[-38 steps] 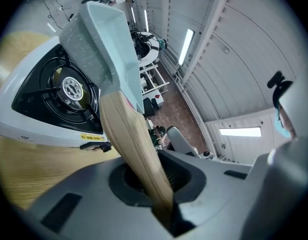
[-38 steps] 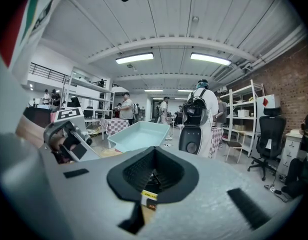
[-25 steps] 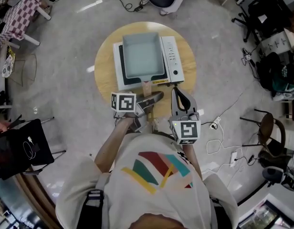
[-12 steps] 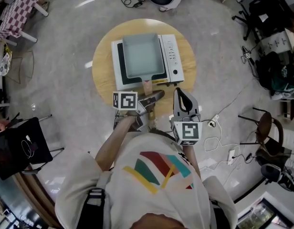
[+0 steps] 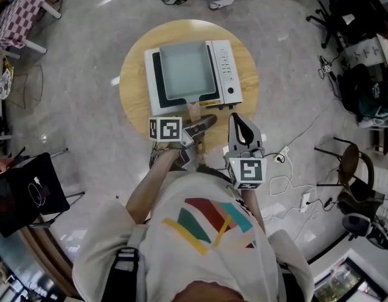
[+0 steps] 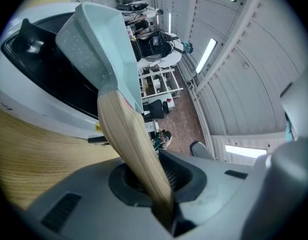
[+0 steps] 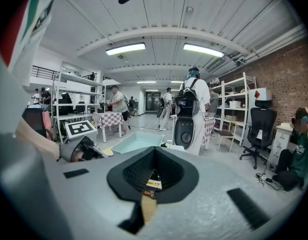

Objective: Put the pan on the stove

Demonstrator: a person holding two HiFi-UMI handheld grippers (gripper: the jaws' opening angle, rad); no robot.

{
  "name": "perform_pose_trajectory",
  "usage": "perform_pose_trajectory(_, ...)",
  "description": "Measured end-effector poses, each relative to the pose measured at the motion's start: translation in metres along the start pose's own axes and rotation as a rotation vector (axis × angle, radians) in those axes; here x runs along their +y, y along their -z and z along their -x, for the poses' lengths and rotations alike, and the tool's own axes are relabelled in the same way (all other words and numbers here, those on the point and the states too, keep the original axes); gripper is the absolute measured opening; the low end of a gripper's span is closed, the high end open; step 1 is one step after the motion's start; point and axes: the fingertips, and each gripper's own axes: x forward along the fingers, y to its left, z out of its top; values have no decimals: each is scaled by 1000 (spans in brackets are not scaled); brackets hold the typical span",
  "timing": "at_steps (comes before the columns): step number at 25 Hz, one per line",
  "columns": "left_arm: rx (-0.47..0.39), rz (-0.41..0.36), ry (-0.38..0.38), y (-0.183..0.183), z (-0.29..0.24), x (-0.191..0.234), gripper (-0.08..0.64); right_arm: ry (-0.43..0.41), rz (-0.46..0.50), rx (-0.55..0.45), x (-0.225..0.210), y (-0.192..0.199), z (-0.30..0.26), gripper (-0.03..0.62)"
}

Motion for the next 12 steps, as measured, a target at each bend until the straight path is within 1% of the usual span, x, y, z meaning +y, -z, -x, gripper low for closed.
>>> perform_pose_trajectory(4, 2, -9, -17, 2, -1, 7, 25, -5, 7, 4, 0, 3, 0, -2)
perform_pose_trajectory(9, -7, -13, -9, 0, -1, 7, 25, -5, 3, 14, 2, 5, -1, -2)
perform_pose_trajectory(12, -9, -39, -11, 0, -2, 7, 37, -9, 12, 21, 4, 8, 0, -2)
